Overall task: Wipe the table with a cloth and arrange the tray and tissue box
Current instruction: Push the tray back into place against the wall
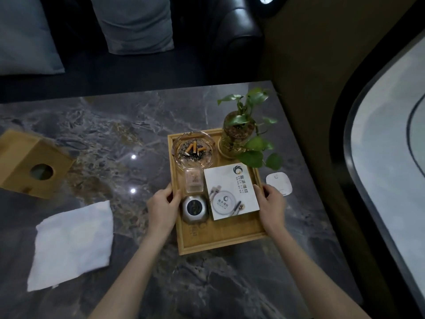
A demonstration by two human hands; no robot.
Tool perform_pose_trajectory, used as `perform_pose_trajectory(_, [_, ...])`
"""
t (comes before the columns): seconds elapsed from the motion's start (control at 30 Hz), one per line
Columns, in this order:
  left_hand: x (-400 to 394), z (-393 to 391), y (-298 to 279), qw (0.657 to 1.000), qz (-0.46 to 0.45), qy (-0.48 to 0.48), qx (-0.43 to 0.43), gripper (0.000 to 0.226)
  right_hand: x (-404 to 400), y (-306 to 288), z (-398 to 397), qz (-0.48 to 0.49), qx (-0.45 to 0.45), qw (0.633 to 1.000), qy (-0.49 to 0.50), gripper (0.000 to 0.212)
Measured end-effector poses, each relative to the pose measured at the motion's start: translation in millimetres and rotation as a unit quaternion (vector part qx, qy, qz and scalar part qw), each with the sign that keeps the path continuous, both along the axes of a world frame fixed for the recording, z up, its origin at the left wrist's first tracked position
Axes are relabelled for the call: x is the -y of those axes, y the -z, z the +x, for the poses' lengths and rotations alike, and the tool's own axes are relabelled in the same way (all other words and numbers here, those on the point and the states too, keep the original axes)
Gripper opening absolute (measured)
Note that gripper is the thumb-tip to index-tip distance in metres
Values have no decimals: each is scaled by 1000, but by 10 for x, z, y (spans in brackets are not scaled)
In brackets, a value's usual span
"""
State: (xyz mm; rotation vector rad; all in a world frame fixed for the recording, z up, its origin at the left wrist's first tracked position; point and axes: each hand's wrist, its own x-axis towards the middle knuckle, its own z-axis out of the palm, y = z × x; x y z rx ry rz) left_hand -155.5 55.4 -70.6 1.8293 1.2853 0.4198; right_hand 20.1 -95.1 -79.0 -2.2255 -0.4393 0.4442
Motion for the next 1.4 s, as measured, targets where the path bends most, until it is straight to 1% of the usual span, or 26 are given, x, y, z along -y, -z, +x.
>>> perform_pose_trajectory(0.1, [176, 229, 8, 1000, 6, 10, 10, 20, 161, -106, 245, -2, 29, 1000, -9, 25])
perform_pose_trajectory(0.23, [381, 546, 22, 1000, 13, 13, 9, 19, 376, -147, 552, -5, 36, 999, -3, 22])
perform_pose_trajectory(0.4, [558, 903, 81, 1000, -2, 10, 21, 21, 599, -99, 910, -9, 26, 1000, 0, 25])
perform_pose_trajectory(0.5, [618, 1089, 99, 1000, 2, 17, 10, 21, 666, -85, 1064, -7, 25, 1000, 0, 24])
perform_pose_trajectory(0.67, [642, 1332, 140, 1000, 2, 20, -3, 20, 724, 71, 1283, -4, -7, 1000, 17, 28])
perform_pose_trajectory(0.93, [555, 1460, 338, 998, -4, 35, -45, 21, 647, 237, 1373, -3, -50, 998, 45, 25])
perform_pose_trajectory(1.07, [570, 1488, 408, 997, -13, 42, -56, 23, 641, 293, 1419, -4, -55, 997, 48, 27])
perform_pose_trajectory(1.23, [583, 1541, 414, 997, 1, 46, -63, 22, 660, 298, 1426, 2, -94, 994, 62, 31])
perform_pose_trajectory(1.4, [575, 1577, 406, 997, -2, 44, -68, 24, 664, 261, 1439, -1, -89, 995, 54, 30])
